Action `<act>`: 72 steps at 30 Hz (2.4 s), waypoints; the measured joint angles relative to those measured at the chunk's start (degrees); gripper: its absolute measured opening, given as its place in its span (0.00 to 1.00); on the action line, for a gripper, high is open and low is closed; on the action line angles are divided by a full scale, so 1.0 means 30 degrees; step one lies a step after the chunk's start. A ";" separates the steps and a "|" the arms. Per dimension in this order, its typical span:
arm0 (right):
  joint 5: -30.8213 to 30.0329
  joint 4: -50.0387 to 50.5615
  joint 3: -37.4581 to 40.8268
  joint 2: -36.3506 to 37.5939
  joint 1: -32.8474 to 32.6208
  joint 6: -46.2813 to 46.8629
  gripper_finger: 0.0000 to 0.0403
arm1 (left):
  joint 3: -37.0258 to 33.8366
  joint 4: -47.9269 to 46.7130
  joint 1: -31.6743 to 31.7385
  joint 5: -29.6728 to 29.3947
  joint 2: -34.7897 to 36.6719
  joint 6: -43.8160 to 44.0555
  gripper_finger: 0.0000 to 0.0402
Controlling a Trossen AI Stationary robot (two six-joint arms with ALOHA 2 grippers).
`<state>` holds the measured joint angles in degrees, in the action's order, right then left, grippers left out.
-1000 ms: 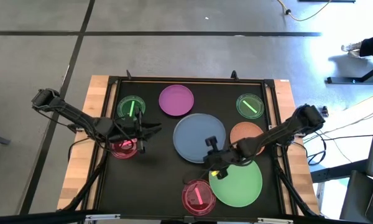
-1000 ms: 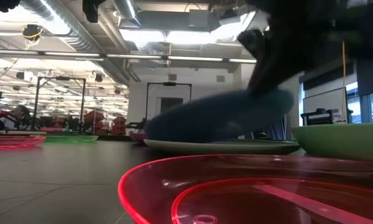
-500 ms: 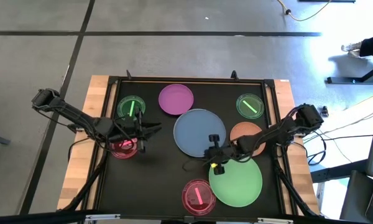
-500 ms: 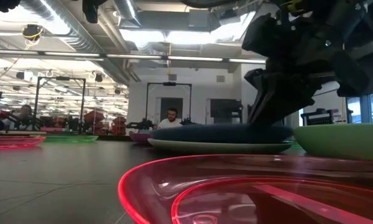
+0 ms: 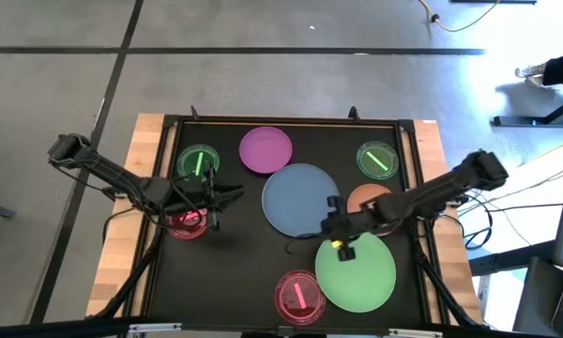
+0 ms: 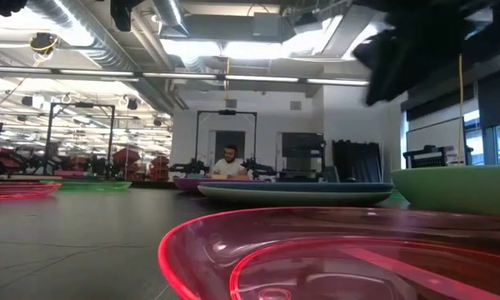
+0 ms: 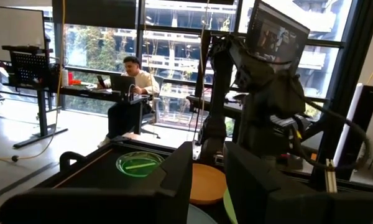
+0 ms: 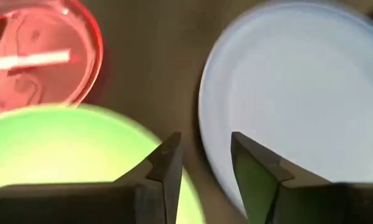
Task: Stack plastic plates
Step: Stack the big green plate on the big blue plate
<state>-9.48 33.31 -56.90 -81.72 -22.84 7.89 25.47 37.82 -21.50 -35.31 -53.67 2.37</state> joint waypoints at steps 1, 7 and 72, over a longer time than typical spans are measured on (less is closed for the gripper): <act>-0.0035 0.0695 0.0176 0.0357 -0.0198 0.0578 0.32 | 0.0000 0.0000 0.0000 0.0000 0.0000 0.0000 0.21; -0.1008 0.1452 0.2438 0.1817 -0.1084 0.2970 0.31 | -0.0007 -0.0044 0.0000 0.0000 0.0000 0.0000 0.21; 0.4009 -0.5082 0.1957 0.3565 1.0866 -0.2816 0.01 | -0.0015 -0.0750 0.0699 0.0007 -0.0131 0.0211 0.21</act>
<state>2.55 18.06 -51.03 -71.03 9.76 -0.56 25.43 35.57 -19.40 -35.29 -54.06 3.01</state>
